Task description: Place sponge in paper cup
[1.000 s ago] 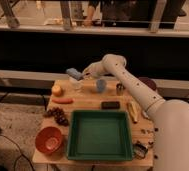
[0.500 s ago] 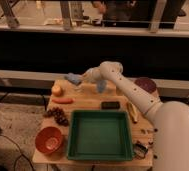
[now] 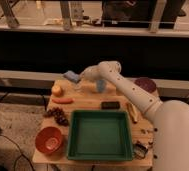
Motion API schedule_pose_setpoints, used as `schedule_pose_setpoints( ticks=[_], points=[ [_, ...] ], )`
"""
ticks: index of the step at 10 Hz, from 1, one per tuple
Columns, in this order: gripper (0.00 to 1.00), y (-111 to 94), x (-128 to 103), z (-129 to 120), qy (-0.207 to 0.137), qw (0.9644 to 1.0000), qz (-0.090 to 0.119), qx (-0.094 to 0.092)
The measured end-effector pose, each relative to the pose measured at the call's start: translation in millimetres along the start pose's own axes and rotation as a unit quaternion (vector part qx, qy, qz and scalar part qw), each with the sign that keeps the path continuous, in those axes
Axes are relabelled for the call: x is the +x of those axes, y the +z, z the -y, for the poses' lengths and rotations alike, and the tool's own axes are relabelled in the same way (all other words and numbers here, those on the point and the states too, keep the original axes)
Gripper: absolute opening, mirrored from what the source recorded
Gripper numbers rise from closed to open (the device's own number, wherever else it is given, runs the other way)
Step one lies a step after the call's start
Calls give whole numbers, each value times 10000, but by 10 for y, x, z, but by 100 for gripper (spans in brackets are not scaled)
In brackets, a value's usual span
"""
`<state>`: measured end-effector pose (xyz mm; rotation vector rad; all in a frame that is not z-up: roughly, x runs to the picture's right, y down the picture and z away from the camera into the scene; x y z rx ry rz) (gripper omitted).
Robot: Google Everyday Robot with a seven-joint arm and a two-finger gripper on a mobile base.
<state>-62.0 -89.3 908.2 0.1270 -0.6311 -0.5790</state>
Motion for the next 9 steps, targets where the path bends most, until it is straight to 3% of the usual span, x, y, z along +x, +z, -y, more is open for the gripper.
schedule_pose_setpoints(
  ticks=[9],
  points=[
    [0, 164, 37, -49, -280, 9992, -252, -98]
  ],
)
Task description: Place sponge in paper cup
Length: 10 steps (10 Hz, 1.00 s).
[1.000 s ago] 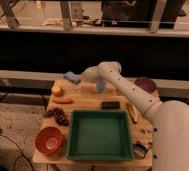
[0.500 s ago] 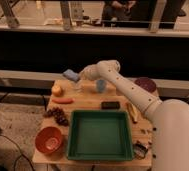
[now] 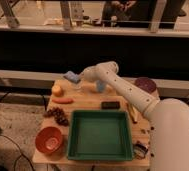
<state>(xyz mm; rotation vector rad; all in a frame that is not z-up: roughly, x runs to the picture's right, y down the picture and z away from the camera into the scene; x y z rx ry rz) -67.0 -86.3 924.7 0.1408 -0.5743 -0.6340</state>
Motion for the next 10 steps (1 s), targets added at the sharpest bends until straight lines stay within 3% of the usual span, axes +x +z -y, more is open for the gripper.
schedule_pose_setpoints(
  ticks=[10],
  points=[
    [0, 22, 146, -41, -221, 9995, -234, -73]
  ],
)
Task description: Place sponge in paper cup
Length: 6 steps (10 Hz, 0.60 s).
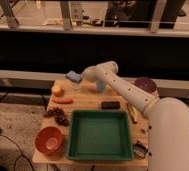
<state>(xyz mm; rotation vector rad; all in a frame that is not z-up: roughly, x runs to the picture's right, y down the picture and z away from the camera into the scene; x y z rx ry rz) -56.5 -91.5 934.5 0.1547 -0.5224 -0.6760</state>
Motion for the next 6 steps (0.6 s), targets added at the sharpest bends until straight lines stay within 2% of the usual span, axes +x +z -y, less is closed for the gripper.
schedule_pose_setpoints(
  ticks=[6],
  points=[
    [0, -29, 56, -4, -15, 10000, -77, -44]
  ],
)
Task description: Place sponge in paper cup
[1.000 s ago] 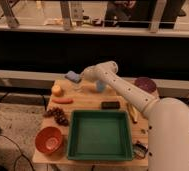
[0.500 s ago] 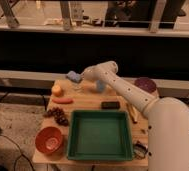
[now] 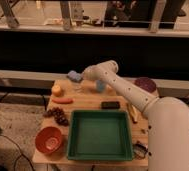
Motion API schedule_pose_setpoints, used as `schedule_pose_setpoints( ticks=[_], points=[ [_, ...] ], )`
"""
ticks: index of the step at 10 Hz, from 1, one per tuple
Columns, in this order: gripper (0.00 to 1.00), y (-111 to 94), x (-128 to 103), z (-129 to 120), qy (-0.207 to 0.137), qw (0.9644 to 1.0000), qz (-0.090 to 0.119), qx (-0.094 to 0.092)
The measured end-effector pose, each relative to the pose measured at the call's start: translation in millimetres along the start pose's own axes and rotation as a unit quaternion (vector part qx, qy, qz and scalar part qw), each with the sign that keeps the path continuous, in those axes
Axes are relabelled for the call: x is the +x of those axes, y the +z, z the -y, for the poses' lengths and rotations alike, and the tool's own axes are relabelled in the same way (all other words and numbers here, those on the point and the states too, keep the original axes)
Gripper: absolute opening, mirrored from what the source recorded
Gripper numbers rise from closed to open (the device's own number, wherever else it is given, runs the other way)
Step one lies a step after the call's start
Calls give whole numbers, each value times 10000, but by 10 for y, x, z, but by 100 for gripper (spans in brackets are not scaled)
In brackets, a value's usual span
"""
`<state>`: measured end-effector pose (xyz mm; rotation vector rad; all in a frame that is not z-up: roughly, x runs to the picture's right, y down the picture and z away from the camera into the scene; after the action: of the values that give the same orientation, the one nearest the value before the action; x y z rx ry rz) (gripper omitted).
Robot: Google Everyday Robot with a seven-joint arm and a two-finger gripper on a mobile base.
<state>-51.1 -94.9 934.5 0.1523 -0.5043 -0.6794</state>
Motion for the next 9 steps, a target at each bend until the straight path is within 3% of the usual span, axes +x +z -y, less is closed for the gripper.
schedule_pose_setpoints(
  ticks=[2, 9],
  points=[
    [7, -17, -15, -8, -32, 10000, 14, -65],
    [76, 43, -122, 41, -58, 9999, 82, -77]
  ],
)
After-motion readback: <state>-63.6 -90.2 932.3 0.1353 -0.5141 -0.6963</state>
